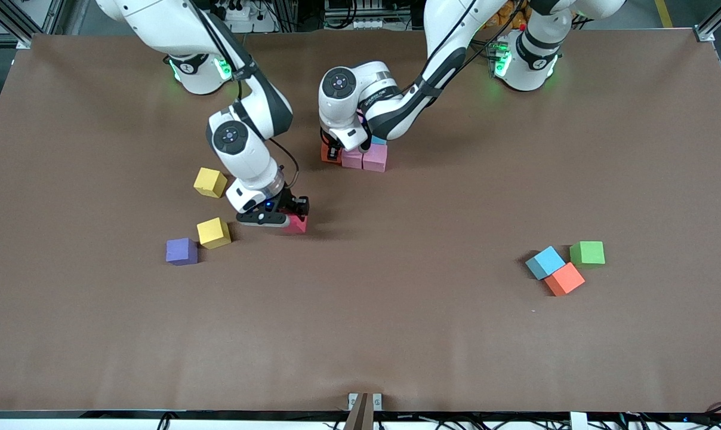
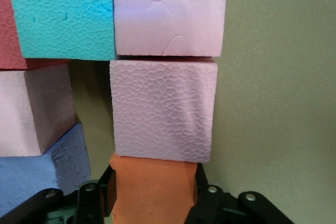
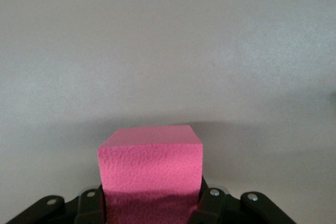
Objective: Form number 2 with 11 blocks
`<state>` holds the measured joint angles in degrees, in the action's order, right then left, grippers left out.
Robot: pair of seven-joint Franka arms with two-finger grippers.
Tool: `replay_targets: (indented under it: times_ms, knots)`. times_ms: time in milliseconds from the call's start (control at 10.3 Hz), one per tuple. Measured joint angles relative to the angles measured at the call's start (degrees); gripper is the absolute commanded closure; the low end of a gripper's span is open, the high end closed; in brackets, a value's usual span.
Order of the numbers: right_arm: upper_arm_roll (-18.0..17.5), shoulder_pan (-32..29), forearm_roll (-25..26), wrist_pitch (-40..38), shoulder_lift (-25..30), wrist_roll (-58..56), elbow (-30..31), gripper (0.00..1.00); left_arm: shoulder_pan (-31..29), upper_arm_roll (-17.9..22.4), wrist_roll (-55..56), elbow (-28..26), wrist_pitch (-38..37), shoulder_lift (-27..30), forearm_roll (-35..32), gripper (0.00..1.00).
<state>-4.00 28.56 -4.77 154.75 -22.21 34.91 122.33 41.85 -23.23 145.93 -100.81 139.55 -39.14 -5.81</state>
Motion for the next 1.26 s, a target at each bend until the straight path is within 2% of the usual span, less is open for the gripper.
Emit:
replay_targets:
  times_ms: [681,973,1265]
  knots:
    - [0.5,0.0,0.0,0.0,0.3,0.2,0.4,0.76,0.0,0.0,0.0,0.1,-0.4,0.7,-0.1,0.00]
    - [0.4,0.3,0.0,0.0,0.3,1.9,1.0,0.76,-1.0,-1.1,0.0,0.4,-4.5,5.0,-3.0,0.00]
    - [0.4,2.7,0.1,0.0,0.2,5.5,1.8,0.78,-5.1,-3.4,-1.2,0.4,-8.7,9.0,-5.1,0.00]
